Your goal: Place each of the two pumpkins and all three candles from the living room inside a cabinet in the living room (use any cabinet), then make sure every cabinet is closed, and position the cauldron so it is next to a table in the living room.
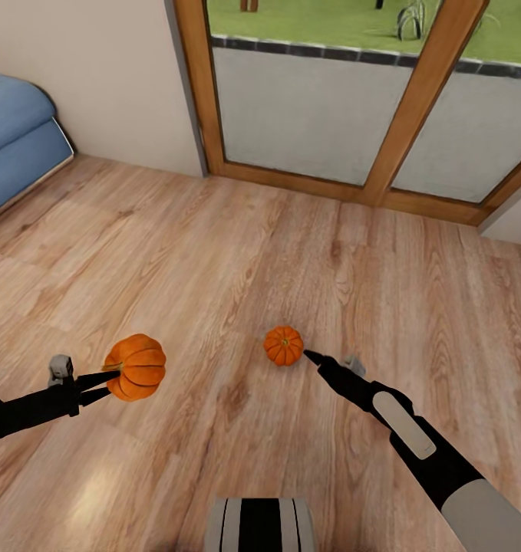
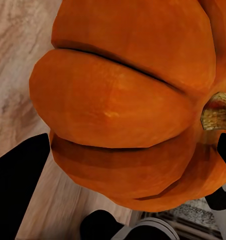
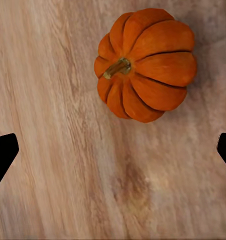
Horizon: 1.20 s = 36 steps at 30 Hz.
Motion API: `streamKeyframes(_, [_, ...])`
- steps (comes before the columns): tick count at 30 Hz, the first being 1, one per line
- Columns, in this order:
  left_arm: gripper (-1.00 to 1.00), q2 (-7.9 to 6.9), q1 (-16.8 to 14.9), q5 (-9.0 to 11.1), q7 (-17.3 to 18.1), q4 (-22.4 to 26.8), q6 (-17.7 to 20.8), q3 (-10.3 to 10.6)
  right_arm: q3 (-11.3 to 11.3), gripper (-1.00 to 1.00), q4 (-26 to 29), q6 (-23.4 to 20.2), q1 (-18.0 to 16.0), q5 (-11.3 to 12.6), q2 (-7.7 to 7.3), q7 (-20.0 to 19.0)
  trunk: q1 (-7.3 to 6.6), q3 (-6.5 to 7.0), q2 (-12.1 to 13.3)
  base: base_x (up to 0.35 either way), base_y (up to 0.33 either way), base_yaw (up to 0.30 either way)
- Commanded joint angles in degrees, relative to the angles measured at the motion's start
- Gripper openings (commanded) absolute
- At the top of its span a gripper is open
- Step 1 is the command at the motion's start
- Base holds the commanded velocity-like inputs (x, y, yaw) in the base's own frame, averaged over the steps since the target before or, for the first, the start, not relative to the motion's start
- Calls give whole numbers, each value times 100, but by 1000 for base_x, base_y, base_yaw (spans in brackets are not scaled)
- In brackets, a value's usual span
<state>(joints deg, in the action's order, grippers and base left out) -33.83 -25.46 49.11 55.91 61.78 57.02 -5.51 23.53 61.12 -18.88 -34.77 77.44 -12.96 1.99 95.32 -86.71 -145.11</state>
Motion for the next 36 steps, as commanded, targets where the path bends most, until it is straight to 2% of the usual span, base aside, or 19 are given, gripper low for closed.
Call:
streamKeyframes(1, [-100, -1, -3, 11, 16, 1, 28, -3, 12, 100, 6, -2, -3, 43, -1, 21, 1, -26, -3, 0, 0, 0])
streamKeyframes(9, [-100, -1, -3, 11, 16, 1, 28, -3, 12, 100, 5, 36, -3, 72, 10, 21, 22, -204, -14, 0, 0, 0])
streamKeyframes(15, [-100, -175, 191, 92, 224, 66, 28, -35, -127, 100, -185, 110, -20, 123, 4, 45, 22, -203, -14, 0, 0, 0])
streamKeyframes(19, [-100, -196, 275, 141, 362, 25, 22, -22, -212, 100, -231, 103, -21, 123, 4, 40, 22, -203, -14, 20, 1, 0])
streamKeyframes(29, [-100, -203, 283, 120, 709, -8, 20, -15, -225, 100, -241, 95, -21, 123, 16, 38, 22, -203, -14, 140, 56, 0])
streamKeyframes(36, [-100, -203, 287, 134, 710, -10, 21, -20, -226, 100, -241, 95, -21, 123, 22, 38, 22, -203, -14, 57, 19, 0])
